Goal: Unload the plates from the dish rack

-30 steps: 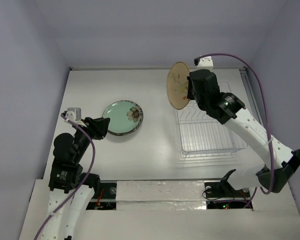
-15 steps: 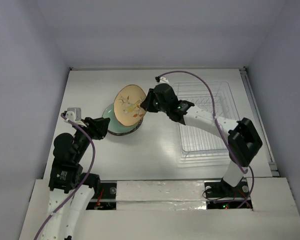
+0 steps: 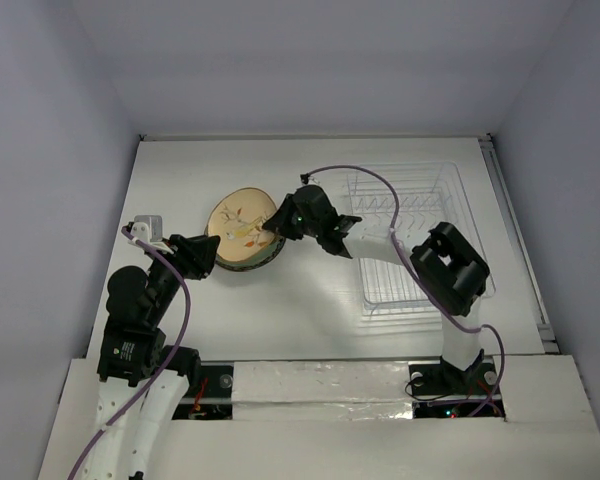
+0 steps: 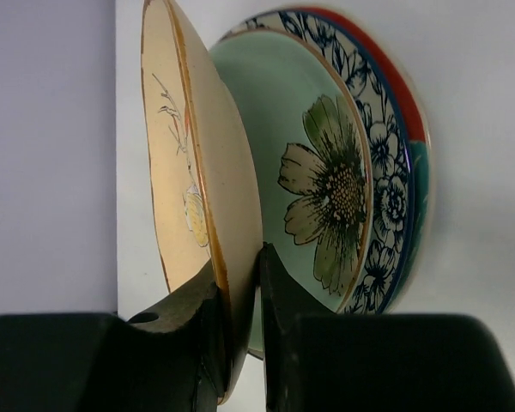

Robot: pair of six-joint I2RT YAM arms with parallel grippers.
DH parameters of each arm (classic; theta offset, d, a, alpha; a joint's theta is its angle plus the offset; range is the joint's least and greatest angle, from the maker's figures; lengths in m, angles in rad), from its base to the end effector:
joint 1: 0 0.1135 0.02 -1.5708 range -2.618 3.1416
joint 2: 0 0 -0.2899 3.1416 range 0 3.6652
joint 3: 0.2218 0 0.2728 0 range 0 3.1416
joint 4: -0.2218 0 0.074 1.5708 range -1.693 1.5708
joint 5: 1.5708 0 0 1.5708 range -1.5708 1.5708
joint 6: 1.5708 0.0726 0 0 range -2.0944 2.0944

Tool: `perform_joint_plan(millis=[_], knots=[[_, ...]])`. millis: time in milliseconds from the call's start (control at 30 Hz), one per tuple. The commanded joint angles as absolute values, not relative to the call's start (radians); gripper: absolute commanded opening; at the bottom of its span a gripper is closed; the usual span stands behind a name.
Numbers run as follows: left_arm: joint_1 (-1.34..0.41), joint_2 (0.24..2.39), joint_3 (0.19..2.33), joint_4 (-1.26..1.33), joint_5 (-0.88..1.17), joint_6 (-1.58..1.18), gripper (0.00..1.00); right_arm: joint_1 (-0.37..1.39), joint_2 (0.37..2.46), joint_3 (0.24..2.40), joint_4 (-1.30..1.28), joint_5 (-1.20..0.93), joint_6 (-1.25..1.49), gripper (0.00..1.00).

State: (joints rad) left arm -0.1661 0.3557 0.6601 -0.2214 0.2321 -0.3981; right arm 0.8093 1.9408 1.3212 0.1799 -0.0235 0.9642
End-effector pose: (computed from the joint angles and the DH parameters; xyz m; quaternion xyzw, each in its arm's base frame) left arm 0.1238 -0.0377 0.3635 0.0068 0.6779 -0.2788 0.6802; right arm 0.3500 0.3696 0.2157 0.0590 0.8422 0.4216 0.3309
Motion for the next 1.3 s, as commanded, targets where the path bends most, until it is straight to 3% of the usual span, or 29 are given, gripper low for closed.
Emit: perform_joint_plan(millis=[0, 133, 333, 367, 433, 467, 500, 800, 1000, 1067, 1133, 1233, 1267], knots=[[-0.16, 0.356, 0.655, -0.173, 0.241, -0.397, 0.32, 0.837, 1.922, 1.364, 0.408, -0.075, 1.042, 0.03], [-0.16, 0.354, 0.655, -0.175, 0.238, -0.397, 0.32, 0.838, 1.934, 1.341, 0.416, -0.077, 1.042, 0.09], [-0.16, 0.353, 0.655, -0.176, 0.236, -0.399, 0.32, 0.847, 1.911, 1.305, 0.356, -0.028, 0.971, 0.55], [-0.16, 0.351, 0.655, -0.176, 0.236, -0.399, 0.32, 0.847, 1.91, 1.31, 0.338, -0.028, 0.951, 0.7], [-0.16, 0.351, 0.655, -0.176, 0.235, -0.399, 0.32, 0.857, 1.917, 1.336, 0.241, -0.015, 0.889, 0.81], [-0.16, 0.35, 0.655, -0.176, 0.233, -0.4, 0.32, 0.857, 1.917, 1.354, 0.22, -0.006, 0.868, 0.96], [-0.16, 0.348, 0.655, -0.176, 0.233, -0.4, 0.32, 0.857, 1.921, 1.367, 0.153, 0.012, 0.845, 1.0], [-0.16, 0.345, 0.655, -0.178, 0.232, -0.399, 0.32, 0.897, 1.936, 1.525, -0.231, 0.254, 0.608, 1.0], [-0.16, 0.347, 0.655, -0.178, 0.233, -0.399, 0.32, 0.897, 1.885, 1.51, -0.314, 0.394, 0.568, 1.0], [-0.16, 0.347, 0.655, -0.176, 0.232, -0.399, 0.32, 0.906, 1.843, 1.467, -0.292, 0.402, 0.561, 0.99], [-0.16, 0.348, 0.657, -0.181, 0.227, -0.399, 0.33, 0.907, 1.752, 1.396, -0.227, 0.402, 0.555, 0.9], [-0.16, 0.348, 0.657, -0.181, 0.224, -0.399, 0.34, 0.907, 1.608, 1.327, -0.158, 0.402, 0.535, 0.19], [-0.16, 0.348, 0.658, -0.179, 0.224, -0.399, 0.35, 0.907, 1.568, 1.284, -0.15, 0.413, 0.531, 0.0]])
